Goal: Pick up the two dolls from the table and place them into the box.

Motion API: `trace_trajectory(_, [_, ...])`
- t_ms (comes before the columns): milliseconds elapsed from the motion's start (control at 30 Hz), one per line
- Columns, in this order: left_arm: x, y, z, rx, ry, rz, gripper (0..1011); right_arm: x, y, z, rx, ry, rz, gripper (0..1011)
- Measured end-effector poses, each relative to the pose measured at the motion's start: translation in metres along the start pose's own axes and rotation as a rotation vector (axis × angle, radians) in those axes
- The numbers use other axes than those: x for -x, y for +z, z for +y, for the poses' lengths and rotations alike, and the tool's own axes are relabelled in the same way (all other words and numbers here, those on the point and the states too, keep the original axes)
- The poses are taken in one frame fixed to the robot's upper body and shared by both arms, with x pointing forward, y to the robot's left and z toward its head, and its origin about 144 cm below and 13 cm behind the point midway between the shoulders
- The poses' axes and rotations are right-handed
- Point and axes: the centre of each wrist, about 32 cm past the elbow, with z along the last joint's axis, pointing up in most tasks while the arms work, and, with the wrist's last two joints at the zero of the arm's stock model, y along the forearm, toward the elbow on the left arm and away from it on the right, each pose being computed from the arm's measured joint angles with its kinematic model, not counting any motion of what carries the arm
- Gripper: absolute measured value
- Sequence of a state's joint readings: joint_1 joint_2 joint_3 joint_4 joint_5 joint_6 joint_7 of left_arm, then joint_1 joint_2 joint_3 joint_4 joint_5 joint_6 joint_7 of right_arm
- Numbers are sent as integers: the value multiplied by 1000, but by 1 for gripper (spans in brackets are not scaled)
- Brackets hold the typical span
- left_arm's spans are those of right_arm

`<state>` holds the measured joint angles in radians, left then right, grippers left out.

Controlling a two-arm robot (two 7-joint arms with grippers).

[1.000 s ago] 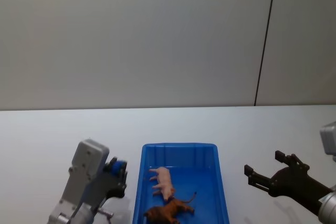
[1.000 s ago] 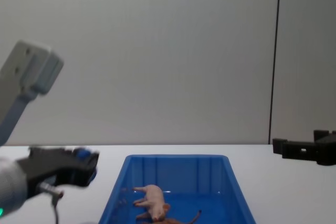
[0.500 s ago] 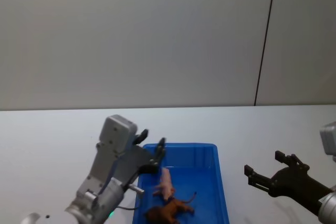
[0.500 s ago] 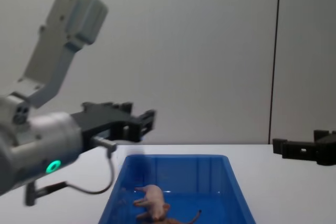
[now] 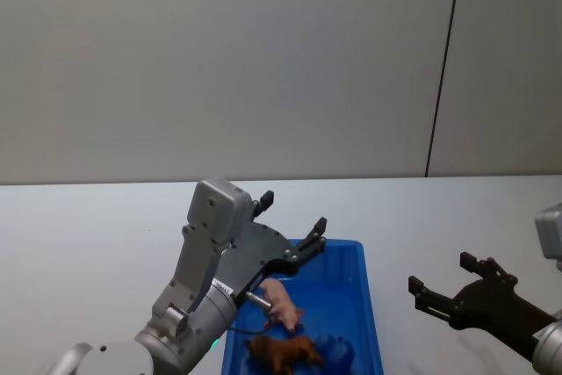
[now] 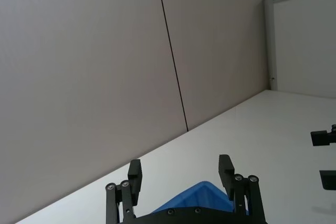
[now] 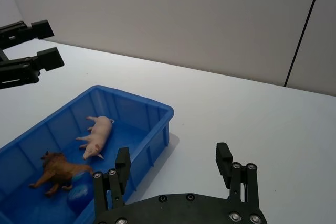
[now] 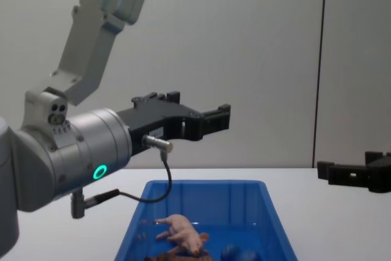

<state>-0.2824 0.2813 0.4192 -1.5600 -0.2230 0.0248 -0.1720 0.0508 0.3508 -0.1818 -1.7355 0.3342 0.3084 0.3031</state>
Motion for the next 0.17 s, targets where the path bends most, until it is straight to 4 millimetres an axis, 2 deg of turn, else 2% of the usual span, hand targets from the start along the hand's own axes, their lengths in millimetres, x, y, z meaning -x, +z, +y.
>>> trace_trajectory(167, [0, 1, -1, 28, -7, 5, 999, 0, 0, 0, 0, 0, 0, 1001])
